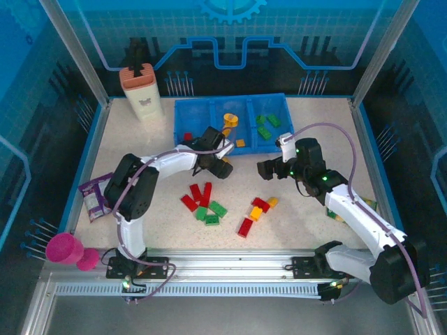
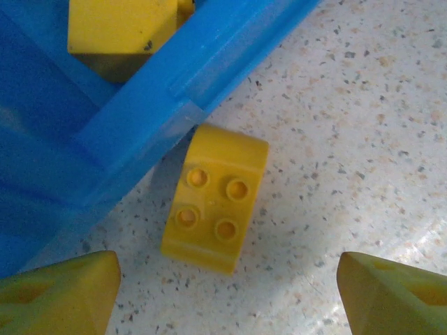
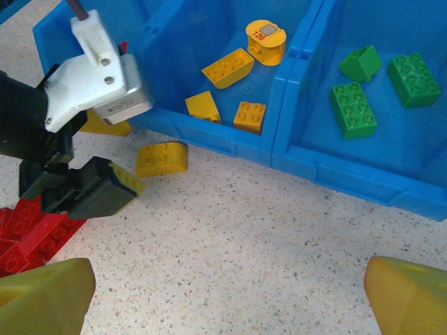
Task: Sort the legos into containers by color
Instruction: Pick up the lego from the center of the table.
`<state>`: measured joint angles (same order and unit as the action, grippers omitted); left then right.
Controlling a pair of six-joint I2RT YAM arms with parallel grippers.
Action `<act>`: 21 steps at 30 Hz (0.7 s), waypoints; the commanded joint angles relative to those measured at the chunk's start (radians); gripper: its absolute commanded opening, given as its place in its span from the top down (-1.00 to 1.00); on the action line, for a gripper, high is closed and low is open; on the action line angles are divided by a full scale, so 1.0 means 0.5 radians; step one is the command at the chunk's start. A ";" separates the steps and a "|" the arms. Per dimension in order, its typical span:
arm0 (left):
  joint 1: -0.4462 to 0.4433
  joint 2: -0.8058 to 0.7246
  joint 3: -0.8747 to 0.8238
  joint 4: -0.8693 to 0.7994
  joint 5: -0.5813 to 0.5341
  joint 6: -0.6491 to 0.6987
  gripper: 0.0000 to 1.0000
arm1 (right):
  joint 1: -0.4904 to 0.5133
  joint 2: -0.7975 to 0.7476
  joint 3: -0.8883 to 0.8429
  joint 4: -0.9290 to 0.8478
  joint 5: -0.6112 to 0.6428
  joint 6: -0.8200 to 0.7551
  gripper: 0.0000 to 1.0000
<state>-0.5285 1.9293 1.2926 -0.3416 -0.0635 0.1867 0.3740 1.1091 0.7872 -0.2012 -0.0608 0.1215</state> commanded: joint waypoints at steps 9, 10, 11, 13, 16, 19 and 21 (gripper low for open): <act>-0.020 0.204 0.234 -0.141 -0.066 0.008 -0.60 | 0.011 0.090 0.056 0.007 0.020 -0.037 -1.00; -0.022 0.215 0.245 -0.162 -0.069 0.005 -0.59 | 0.013 0.092 0.057 0.007 0.023 -0.035 -1.00; -0.023 0.227 0.259 -0.185 -0.072 0.001 -0.57 | 0.013 0.090 0.057 0.007 0.029 -0.037 -1.00; -0.026 0.240 0.272 -0.217 -0.066 -0.008 -0.54 | 0.010 0.092 0.057 0.007 0.044 -0.036 -1.00; -0.032 0.246 0.277 -0.249 -0.059 -0.015 -0.51 | 0.010 0.092 0.055 0.007 0.053 -0.036 -1.00; -0.043 0.259 0.287 -0.277 -0.051 -0.011 -0.50 | 0.009 0.093 0.052 0.016 0.059 -0.034 -1.00; -0.052 0.275 0.300 -0.283 -0.066 -0.005 -0.50 | 0.007 0.099 0.055 0.016 0.058 -0.034 -1.00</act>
<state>-0.5400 2.0476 1.4055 -0.4427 -0.0902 0.1833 0.3740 1.1522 0.7876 -0.2012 -0.0448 0.1143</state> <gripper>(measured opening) 0.752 0.998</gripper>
